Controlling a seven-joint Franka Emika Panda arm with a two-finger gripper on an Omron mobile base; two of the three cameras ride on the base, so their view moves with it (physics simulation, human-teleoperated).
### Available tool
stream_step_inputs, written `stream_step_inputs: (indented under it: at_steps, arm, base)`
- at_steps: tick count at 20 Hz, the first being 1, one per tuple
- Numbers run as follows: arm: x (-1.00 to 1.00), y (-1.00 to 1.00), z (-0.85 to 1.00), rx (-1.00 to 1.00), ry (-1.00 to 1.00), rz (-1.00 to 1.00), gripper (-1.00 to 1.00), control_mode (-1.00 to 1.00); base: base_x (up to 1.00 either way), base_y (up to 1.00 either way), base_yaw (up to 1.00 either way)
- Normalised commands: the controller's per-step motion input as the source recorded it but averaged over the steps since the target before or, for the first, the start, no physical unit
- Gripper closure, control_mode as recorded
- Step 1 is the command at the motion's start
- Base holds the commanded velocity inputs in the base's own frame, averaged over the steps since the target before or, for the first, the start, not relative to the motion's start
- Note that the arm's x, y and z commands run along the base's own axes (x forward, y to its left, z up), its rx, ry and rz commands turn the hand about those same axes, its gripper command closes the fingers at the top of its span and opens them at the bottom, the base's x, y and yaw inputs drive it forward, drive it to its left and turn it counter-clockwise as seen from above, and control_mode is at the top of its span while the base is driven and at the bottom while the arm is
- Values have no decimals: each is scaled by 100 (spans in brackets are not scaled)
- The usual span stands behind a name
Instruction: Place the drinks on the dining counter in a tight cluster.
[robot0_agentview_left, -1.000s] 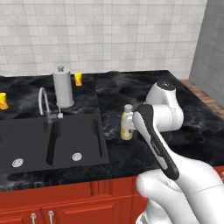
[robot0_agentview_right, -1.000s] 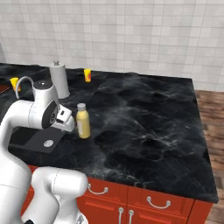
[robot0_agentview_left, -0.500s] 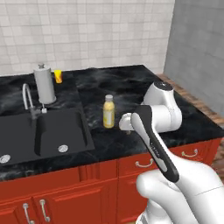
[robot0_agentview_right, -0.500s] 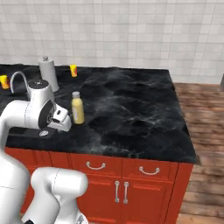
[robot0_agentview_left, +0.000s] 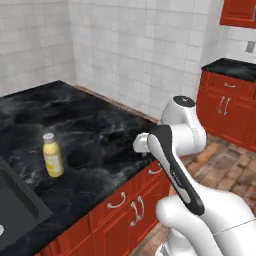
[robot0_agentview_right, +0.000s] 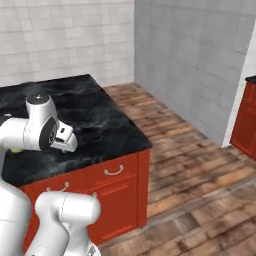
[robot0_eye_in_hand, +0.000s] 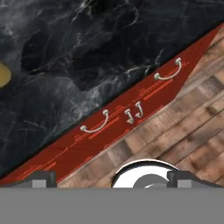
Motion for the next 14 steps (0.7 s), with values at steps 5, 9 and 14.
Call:
stream_step_inputs:
  at_steps: [5, 9, 14]
  arm:
    - [0, 0, 0, 0, 0, 0, -100, 100]
    - [0, 0, 0, 0, 0, 0, -100, 100]
    - [0, 0, 0, 0, 0, 0, -100, 100]
  base:
    - [1, 11, -93]
    - [4, 13, -90]
    - [5, 13, -92]
